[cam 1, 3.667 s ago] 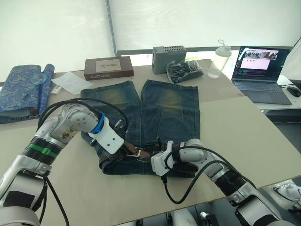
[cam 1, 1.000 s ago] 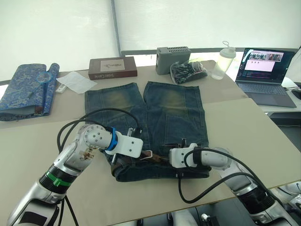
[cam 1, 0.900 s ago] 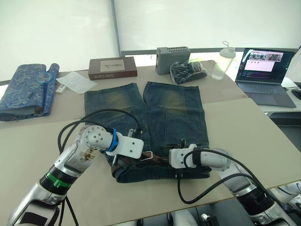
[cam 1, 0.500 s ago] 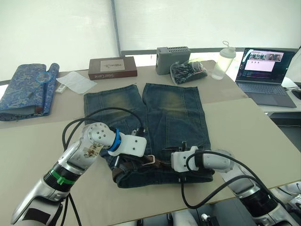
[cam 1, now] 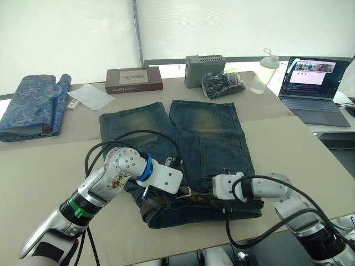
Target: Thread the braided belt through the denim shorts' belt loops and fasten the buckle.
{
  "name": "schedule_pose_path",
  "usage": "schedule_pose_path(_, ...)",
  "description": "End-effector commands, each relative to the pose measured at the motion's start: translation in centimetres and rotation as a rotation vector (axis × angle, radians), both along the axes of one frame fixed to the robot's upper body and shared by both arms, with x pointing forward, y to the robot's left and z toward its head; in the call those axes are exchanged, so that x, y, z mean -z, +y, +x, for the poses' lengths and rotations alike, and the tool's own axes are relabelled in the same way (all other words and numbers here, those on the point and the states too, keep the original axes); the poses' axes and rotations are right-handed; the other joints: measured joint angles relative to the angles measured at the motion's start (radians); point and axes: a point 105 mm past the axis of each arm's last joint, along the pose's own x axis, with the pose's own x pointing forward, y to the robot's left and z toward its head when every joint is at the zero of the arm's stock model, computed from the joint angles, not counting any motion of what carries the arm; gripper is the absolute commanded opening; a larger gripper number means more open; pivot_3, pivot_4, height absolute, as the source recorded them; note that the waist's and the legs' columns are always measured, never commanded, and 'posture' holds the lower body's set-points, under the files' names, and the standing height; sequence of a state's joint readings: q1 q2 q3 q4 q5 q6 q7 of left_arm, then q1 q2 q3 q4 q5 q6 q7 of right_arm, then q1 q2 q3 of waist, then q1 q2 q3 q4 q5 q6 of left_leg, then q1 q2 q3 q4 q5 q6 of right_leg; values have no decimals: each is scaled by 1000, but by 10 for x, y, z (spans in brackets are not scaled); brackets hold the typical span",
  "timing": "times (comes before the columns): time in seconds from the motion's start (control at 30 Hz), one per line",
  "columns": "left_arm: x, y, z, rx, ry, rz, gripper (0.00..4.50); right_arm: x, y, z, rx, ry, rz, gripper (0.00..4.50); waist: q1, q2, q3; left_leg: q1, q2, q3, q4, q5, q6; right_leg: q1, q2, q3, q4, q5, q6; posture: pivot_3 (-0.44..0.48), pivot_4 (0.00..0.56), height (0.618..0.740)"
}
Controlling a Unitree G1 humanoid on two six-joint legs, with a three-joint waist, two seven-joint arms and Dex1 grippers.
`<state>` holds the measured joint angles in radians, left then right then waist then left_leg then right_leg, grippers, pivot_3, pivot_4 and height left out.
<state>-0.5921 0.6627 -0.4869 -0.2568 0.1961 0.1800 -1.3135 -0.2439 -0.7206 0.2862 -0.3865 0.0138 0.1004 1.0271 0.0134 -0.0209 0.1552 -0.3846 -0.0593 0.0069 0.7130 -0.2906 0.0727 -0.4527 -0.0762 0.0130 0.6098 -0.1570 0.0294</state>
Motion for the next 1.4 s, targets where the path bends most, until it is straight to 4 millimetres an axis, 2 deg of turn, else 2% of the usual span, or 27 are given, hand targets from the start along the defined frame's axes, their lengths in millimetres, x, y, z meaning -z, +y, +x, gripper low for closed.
schedule_pose_path(0.03, -1, -4, 1, 43, -66, 8, 0, -10, -4, -2, 28, -2, 28, 2189, 1, 0, 0, 0, 0, 0, 0, 0, 0, 0, 0, 0, 0, 0, 0, 0, 150, 740)
schedule_pose_path(0.2, 2, 17, 20, 31, -167, 65, 0, -6, -9, -3, 46, -12, 2, 2189, -1, 0, 0, 0, 0, 0, 0, 0, 0, 0, 0, 0, 0, 0, 0, 0, 150, 740)
schedule_pose_path(0.3, 0, 32, 34, 14, -220, 103, 0, -2, -3, -9, 1, -3, -25, 2189, -1, 0, 0, 0, 1, 0, 0, 0, 0, 0, 0, 0, 0, 0, 0, 0, 150, 740)
schedule_pose_path(0.43, -3, 43, 42, 5, -234, 117, 0, -2, 10, -9, -24, 6, 2, 2189, -6, 0, 0, 1, 1, 0, 0, 0, -1, 0, 1, 0, 0, 0, 0, 0, 150, 740)
schedule_pose_path(0.57, -8, 34, 38, 20, -215, 81, 0, 1, 13, -5, 1, 17, -1, 2189, -2, 0, 0, 0, 0, 0, 0, 0, 0, -1, 1, 0, 0, 0, 0, 0, 150, 740)
schedule_pose_path(0.77, -13, 12, 13, 49, -80, -39, 0, 2, 1, 5, 86, 37, -8, 2189, -1, 0, 0, -2, -1, 0, 2, -1, 1, -1, 0, -1, 0, 0, 1, 0, 150, 740)
schedule_pose_path(1.0, -15, 24, 15, 70, -102, 8, 0, 10, -4, 8, 163, 97, -20, 2189, -1, 0, 0, -1, 0, 0, 2, 0, 0, -1, 0, -1, 1, 0, 1, 0, 150, 740)
schedule_pose_path(1.1, -17, 29, 21, 49, -114, 19, 0, 15, 2, 14, 183, 87, -23, 2189, -1, 0, 0, -1, 0, 0, 2, 0, 0, -1, 0, -1, 0, 0, 1, 0, 150, 740)
schedule_pose_path(1.3, -28, 57, 53, -67, -191, 62, 0, 23, 28, 33, 193, 59, 6, 2189, -8, 0, 0, -1, 0, 0, 1, 1, -1, -2, 1, -1, 1, 0, 0, 0, 150, 740)
schedule_pose_path(1.4, -33, 66, 63, -93, -220, 79, 0, 22, 40, 44, 193, 46, 37, 2189, -15, 0, 0, -1, 0, 0, 1, 1, -1, -2, 1, -1, 1, 1, 0, 0, 150, 740)
